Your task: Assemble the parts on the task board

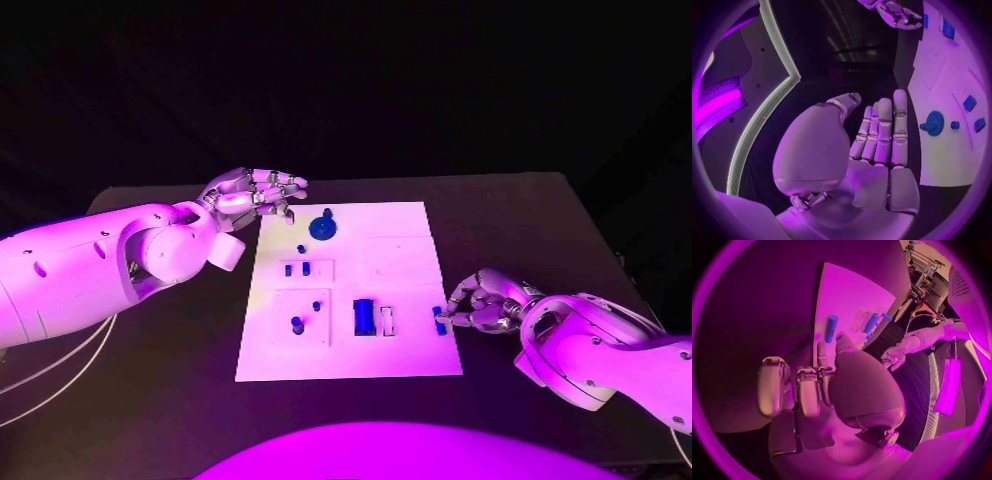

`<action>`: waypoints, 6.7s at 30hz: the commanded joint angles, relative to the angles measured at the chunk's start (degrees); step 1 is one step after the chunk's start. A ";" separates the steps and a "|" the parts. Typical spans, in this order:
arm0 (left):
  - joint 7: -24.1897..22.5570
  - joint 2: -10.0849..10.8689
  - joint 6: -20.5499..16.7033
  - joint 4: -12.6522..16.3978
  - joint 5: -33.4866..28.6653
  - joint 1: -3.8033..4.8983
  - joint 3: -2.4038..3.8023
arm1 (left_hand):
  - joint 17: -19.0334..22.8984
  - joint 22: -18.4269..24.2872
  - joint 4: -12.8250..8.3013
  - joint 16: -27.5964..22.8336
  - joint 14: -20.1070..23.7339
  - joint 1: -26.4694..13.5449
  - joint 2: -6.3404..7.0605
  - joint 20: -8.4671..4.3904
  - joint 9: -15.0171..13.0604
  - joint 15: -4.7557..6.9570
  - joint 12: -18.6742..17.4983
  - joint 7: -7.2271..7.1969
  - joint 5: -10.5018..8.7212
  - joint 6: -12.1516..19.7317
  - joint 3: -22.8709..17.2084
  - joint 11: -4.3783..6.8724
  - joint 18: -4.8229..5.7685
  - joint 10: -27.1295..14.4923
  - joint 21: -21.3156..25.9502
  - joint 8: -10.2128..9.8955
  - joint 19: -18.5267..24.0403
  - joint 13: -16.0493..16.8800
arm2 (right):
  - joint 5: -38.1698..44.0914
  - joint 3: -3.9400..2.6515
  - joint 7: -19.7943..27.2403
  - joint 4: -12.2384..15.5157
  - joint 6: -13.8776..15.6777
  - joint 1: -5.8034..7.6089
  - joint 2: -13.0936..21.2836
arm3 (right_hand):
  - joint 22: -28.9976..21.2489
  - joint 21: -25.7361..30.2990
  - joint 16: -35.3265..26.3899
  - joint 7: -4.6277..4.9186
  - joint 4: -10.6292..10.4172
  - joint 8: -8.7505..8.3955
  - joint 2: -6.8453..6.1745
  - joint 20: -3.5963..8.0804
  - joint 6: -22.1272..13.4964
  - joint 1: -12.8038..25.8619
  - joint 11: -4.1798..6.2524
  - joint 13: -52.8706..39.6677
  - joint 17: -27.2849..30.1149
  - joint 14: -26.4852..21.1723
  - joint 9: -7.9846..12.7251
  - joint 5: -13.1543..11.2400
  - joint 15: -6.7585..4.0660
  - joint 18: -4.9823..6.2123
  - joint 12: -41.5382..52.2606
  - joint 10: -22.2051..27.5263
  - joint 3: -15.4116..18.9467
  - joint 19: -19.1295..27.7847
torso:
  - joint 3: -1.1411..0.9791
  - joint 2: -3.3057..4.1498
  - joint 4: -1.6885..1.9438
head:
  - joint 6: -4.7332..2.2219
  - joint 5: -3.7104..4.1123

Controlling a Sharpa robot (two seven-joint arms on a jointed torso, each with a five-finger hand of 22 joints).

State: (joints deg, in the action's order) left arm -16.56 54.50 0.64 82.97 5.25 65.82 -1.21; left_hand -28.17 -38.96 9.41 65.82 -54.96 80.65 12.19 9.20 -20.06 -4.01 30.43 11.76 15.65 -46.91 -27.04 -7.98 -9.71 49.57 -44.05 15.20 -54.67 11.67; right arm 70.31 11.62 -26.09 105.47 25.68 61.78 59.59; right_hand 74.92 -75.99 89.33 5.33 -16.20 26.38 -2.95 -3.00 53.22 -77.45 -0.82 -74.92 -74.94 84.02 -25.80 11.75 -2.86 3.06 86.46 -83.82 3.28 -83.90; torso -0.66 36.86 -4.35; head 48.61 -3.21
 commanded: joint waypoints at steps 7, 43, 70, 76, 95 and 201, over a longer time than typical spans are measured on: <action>-0.75 0.02 0.73 0.19 0.08 0.01 0.04 | 0.05 0.12 0.17 -0.26 0.32 0.39 -0.05 -0.02 0.10 0.04 0.26 -0.04 0.27 0.41 0.22 -0.09 -0.80 -0.26 0.45 0.16 -0.49 -0.10 | 1.84 0.01 -1.66 -0.75 -4.33 -0.62 -1.24 | 9.03 0.22 -0.13 -0.11 -0.09 -0.26 -0.72 -0.33 0.98 -0.75 -0.07 -11.45 -11.96 5.35 0.04 0.05 0.06 -0.22 -0.28 -3.40 -0.19 -1.45 | 0.01 -0.01 -0.05 | 0.11 0.01; -0.60 0.03 0.99 0.30 0.04 0.01 0.04 | 0.04 0.19 0.49 -0.26 0.33 0.11 -0.12 0.02 0.15 0.01 0.27 -0.01 0.28 0.58 0.34 -0.11 -0.78 -0.31 0.57 0.14 -0.50 -0.15 | 10.54 0.01 -4.55 -3.34 -5.82 -1.60 -4.60 | 9.52 0.24 -0.13 -1.81 0.60 -0.73 -4.47 0.94 4.88 -8.70 1.51 -11.80 -12.14 5.39 -0.07 0.25 -1.33 -0.31 -0.16 -3.68 -17.79 -1.76 | -0.01 -0.07 -0.04 | -0.23 0.15; -0.59 -0.06 1.11 0.41 -0.16 0.01 0.04 | 0.04 0.23 0.59 -0.25 0.33 0.12 -0.22 0.03 0.15 0.01 0.30 -0.02 0.32 0.55 0.33 -0.10 -0.79 -0.31 0.65 0.22 -0.52 -0.18 | -16.19 -0.09 1.84 -0.42 2.69 0.97 -8.15 | 9.40 1.62 -0.23 -2.29 2.27 0.60 -6.83 1.37 4.69 -1.56 1.95 -13.31 -11.80 5.33 -2.19 -0.10 -1.75 -0.09 1.48 -4.90 -27.09 -1.53 | 0.03 -0.03 -0.03 | -0.07 0.47; -0.57 -0.04 1.11 0.46 -0.20 0.01 0.04 | 0.04 0.23 0.59 -0.25 0.33 0.12 -0.22 0.03 0.15 0.01 0.30 -0.02 0.32 0.55 0.33 -0.10 -0.79 -0.31 0.65 0.22 -0.52 -0.18 | -16.27 -0.09 0.65 -1.83 2.04 0.63 -10.01 | 9.32 1.98 -0.27 -2.13 1.89 0.71 -7.39 1.31 4.59 0.59 1.82 -13.13 -11.70 5.31 -2.46 -0.19 -1.65 -0.04 1.25 -4.76 -27.38 -1.45 | 0.03 0.00 -0.06 | -0.02 0.47; 0.00 0.19 1.06 0.55 -0.26 0.01 0.04 | 0.00 0.45 1.68 -0.19 0.30 -0.78 -0.74 0.14 0.20 -0.08 0.36 0.01 0.37 0.64 0.50 -0.15 -0.77 -0.38 1.00 0.35 -0.60 -0.26 | -12.95 -0.09 -2.32 -5.08 -4.39 -0.04 -13.69 | 9.13 2.96 -0.39 -1.87 -0.26 1.14 -7.49 1.09 4.64 7.72 1.56 -12.76 -11.31 5.23 -3.22 -0.37 -1.42 0.11 0.75 -4.49 -25.32 -1.26 | -0.06 -0.01 -0.05 | 0.33 0.55; 1.35 -0.06 1.66 -0.15 -0.03 -0.03 0.02 | -0.05 0.79 2.54 -0.13 0.32 -1.13 -1.17 0.22 0.25 -0.10 0.41 -0.03 0.42 0.77 0.58 -0.14 -0.80 -0.65 1.50 0.53 -0.77 -0.36 | -5.74 -0.14 -1.23 -3.48 -3.36 -0.63 -12.66 | 9.36 4.44 -0.60 -2.21 3.47 1.49 -6.36 1.33 4.64 10.05 1.87 -12.59 -10.85 5.15 -4.25 -0.25 -1.69 0.23 0.34 -4.34 -24.61 -1.34 | 0.00 -0.09 -0.03 | 0.05 0.31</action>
State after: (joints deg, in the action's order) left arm -14.84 54.53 1.36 82.70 5.23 65.79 -1.23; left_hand -28.17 -38.23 11.62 65.82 -54.96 79.59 11.13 9.41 -19.87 -4.01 30.62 11.77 15.85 -46.50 -26.41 -8.19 -9.71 49.36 -42.76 15.41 -54.88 11.40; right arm 64.11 11.44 -28.11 101.80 21.70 61.21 46.76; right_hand 74.95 -71.72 89.12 2.91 -12.48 28.17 -9.31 -1.96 57.66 -67.78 1.02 -74.91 -74.92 83.82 -29.98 11.52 -4.32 3.06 87.03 -84.04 -21.32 -84.11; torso -0.64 36.82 -4.41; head 48.71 -2.81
